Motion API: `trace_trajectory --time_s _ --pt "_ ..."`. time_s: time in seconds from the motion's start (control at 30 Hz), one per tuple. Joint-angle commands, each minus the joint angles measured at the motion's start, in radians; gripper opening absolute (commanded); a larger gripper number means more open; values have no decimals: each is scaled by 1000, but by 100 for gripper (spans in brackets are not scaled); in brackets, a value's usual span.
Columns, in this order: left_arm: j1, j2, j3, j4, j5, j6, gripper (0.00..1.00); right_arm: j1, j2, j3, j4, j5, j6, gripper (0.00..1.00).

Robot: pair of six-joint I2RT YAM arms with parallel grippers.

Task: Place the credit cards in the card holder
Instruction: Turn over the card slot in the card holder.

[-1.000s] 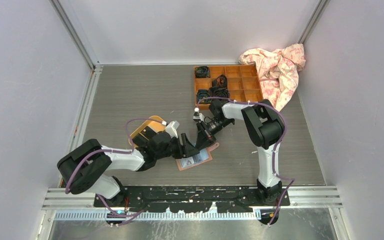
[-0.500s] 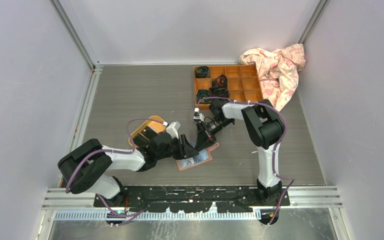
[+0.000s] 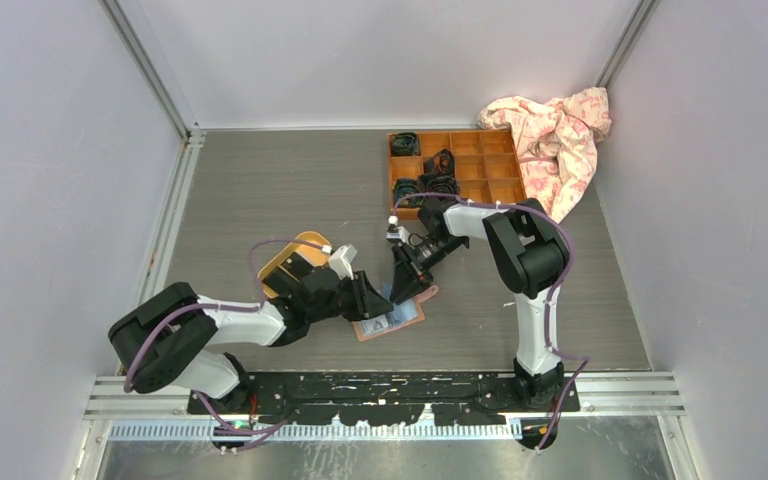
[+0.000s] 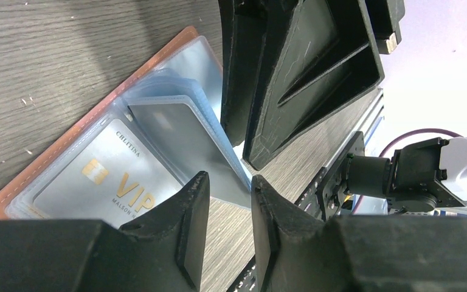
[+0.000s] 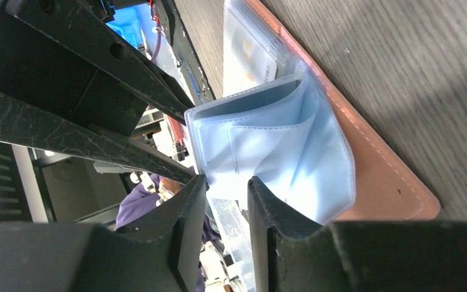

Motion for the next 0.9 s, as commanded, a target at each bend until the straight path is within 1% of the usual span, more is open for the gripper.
trace_trajectory --time_s 0.0,0.2,0.37,0.5,0.67,0.77,0.87 --pt "-3 -45 -15 15 -29 11 32 1 -26 32 -23 3 -26 38" --pt "-2 -65 -22 -6 -33 17 32 0 -33 35 -34 15 -44 39" --pt "-2 -69 -28 -9 -37 17 32 -1 -69 53 -90 49 -137 38" --pt "-2 -67 -30 -7 -40 18 32 6 -169 33 -102 122 -264 39" --pt "-2 -70 -32 -4 -37 18 32 36 -343 -86 5 270 -380 46" --pt "-1 -89 -37 -16 -37 19 35 54 -409 -140 37 286 -475 50" --pt "-1 -111 -40 -43 -43 23 38 69 -449 -169 49 291 -532 52"
